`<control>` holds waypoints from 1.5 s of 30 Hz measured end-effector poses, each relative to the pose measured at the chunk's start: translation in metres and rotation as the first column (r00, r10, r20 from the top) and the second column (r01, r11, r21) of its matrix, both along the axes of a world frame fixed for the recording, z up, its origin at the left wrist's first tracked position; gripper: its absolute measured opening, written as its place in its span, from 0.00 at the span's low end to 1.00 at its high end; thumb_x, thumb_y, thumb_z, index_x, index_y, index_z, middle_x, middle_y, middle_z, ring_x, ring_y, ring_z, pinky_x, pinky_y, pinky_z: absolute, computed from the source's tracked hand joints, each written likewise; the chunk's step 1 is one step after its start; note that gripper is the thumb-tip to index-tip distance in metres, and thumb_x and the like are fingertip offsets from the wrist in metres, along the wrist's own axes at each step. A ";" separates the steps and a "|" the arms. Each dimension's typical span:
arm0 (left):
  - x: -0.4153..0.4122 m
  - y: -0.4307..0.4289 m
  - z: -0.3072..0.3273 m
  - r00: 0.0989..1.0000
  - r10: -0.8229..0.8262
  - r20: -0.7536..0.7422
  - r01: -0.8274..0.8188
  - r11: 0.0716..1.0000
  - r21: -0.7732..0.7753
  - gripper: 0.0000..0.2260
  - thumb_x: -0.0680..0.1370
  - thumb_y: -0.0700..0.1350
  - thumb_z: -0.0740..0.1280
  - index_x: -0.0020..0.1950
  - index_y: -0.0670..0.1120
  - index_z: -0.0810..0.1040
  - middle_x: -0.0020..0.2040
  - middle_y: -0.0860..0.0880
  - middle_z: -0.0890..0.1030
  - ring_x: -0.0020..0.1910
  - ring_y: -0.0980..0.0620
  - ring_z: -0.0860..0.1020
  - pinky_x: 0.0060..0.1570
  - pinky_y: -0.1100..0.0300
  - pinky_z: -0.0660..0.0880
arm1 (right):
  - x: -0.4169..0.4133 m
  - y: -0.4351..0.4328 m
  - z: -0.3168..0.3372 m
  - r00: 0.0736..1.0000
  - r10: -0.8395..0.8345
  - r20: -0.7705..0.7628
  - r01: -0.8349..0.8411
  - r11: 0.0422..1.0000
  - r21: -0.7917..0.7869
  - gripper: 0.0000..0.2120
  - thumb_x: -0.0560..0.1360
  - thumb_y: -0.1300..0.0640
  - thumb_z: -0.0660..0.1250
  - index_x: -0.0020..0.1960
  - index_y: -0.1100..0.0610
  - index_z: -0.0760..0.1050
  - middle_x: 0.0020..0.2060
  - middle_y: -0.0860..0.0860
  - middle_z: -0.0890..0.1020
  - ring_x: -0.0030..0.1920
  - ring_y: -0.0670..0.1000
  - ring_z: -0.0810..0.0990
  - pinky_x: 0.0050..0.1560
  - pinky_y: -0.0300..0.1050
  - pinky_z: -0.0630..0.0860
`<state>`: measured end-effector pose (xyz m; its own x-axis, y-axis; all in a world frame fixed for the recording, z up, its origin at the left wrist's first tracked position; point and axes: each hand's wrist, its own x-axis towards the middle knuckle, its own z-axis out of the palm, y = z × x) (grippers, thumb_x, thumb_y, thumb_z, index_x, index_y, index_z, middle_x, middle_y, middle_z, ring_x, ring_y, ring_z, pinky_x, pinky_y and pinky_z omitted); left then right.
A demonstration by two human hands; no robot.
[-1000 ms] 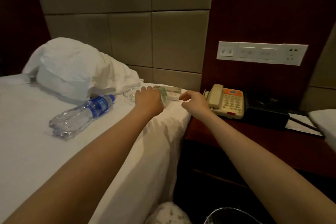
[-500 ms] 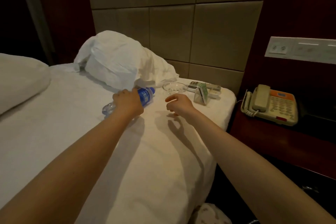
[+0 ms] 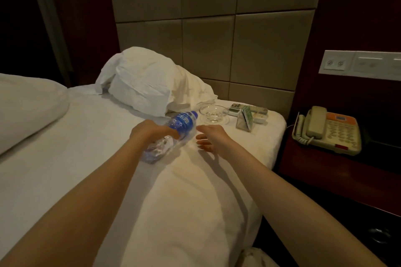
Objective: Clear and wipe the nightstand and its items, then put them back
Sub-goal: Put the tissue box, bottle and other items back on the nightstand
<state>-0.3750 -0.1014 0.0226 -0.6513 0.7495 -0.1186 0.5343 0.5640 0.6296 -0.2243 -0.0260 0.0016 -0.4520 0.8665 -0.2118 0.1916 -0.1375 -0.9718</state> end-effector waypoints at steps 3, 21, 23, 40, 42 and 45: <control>0.023 0.001 0.002 0.973 -0.102 0.208 0.079 0.990 0.117 0.26 0.62 0.55 0.77 0.51 0.40 0.76 0.47 0.43 0.81 0.45 0.45 0.79 0.51 0.53 0.77 | 0.009 -0.006 0.003 0.995 -0.004 -0.098 -0.006 0.995 -0.101 0.24 0.75 0.47 0.66 0.64 0.62 0.69 0.46 0.57 0.79 0.41 0.52 0.78 0.40 0.43 0.76; 0.187 0.033 0.049 0.766 -0.600 0.231 0.570 0.800 0.188 0.28 0.77 0.61 0.59 0.72 0.48 0.64 0.68 0.44 0.71 0.66 0.43 0.71 0.54 0.53 0.70 | 0.159 0.009 0.051 0.875 -0.413 -0.253 0.472 0.846 0.249 0.38 0.63 0.53 0.78 0.69 0.57 0.66 0.58 0.51 0.77 0.55 0.51 0.78 0.51 0.44 0.74; 0.205 0.039 0.047 0.756 -0.616 0.222 0.591 0.788 0.173 0.26 0.77 0.60 0.60 0.72 0.48 0.65 0.68 0.44 0.71 0.65 0.43 0.72 0.53 0.53 0.70 | 0.179 0.012 0.048 0.868 -0.439 -0.233 0.493 0.819 0.293 0.40 0.59 0.53 0.80 0.67 0.57 0.67 0.59 0.52 0.78 0.56 0.52 0.78 0.56 0.47 0.76; 0.408 0.084 0.050 0.449 -0.742 0.498 0.675 0.647 0.355 0.19 0.81 0.51 0.51 0.68 0.45 0.66 0.65 0.40 0.73 0.62 0.40 0.72 0.61 0.47 0.68 | 0.390 0.011 0.050 0.710 -0.703 -0.048 0.592 0.558 0.581 0.40 0.62 0.54 0.79 0.69 0.55 0.64 0.65 0.52 0.73 0.64 0.53 0.73 0.63 0.50 0.71; 0.433 0.088 0.050 0.398 -0.744 0.537 0.688 0.629 0.362 0.18 0.80 0.52 0.51 0.65 0.45 0.67 0.65 0.40 0.73 0.63 0.39 0.71 0.62 0.47 0.66 | 0.413 0.012 0.049 0.681 -0.731 -0.033 0.597 0.529 0.603 0.40 0.61 0.53 0.79 0.68 0.54 0.64 0.64 0.52 0.74 0.62 0.53 0.74 0.63 0.52 0.72; 0.467 0.096 0.047 0.350 -0.751 0.560 0.706 0.604 0.369 0.19 0.80 0.53 0.50 0.65 0.45 0.69 0.64 0.39 0.74 0.63 0.38 0.71 0.62 0.46 0.66 | 0.445 0.014 0.048 0.635 -0.773 -0.008 0.611 0.495 0.618 0.41 0.60 0.53 0.80 0.68 0.54 0.64 0.64 0.52 0.75 0.61 0.54 0.75 0.62 0.55 0.73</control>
